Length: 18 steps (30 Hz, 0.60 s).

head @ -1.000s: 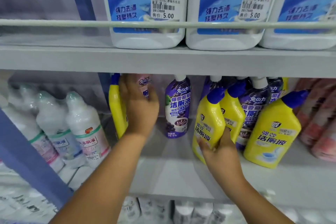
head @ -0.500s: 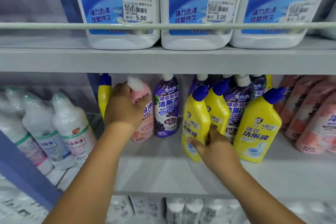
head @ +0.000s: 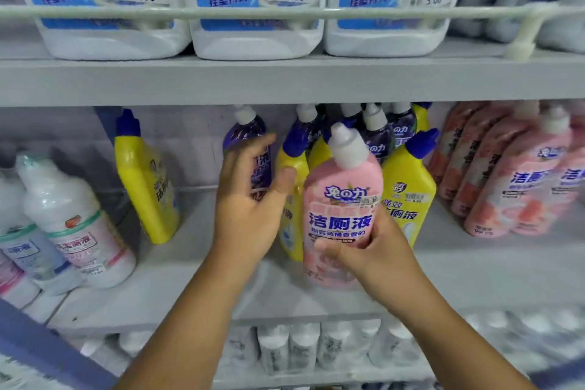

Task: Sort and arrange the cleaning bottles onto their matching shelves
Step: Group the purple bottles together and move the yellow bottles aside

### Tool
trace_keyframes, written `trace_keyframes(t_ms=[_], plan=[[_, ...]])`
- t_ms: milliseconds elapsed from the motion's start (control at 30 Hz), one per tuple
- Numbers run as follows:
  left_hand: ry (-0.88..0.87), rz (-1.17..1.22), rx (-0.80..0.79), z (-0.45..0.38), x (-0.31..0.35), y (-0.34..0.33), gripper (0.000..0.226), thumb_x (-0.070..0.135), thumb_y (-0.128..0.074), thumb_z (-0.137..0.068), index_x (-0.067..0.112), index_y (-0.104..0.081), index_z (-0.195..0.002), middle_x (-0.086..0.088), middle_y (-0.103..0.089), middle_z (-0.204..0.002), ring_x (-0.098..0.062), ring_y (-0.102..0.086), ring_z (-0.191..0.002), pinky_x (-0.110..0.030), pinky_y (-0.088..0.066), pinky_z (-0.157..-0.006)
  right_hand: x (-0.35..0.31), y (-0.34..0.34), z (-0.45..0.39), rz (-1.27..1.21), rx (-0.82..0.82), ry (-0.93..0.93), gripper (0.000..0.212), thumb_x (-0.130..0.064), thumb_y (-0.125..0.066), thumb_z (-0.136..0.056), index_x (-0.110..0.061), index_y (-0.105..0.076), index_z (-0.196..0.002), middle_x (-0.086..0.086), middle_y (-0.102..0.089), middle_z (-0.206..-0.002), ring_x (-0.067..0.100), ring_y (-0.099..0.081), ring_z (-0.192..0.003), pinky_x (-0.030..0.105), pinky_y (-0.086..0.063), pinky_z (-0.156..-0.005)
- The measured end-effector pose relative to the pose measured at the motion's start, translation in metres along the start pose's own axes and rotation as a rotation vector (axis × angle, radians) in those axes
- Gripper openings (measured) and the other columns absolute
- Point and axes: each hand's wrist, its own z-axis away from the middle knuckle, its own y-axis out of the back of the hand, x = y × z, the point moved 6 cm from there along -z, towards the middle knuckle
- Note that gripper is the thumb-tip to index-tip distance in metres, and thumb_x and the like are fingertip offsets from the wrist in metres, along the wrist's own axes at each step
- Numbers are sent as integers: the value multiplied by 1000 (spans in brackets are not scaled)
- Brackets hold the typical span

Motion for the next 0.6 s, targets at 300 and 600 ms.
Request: trace_keyframes(t_ms=[300,600], plan=[[286,-124,154,6,-51,-67,95,42,-95,-61,35,-39,-138,-1,-57,-136,-8,-65,-112,-37,-55,-97,23,157,22,-26,136,-30,57,-6,-86,-66,-20,-61,-115,-1,-79,-100,14,-76,-88,30,-63,-73],[12,-286,139,43,44,-178,94,55,-81,-72,13,-42,-147,-5,-46,-147,-23,-43,-138,-22,-35,-114,63,264,6,-14,185,-24,49,3,-80,-80,-26,-61,-114,-7,-79,-97,11,-75,-86,22,-61,-69]])
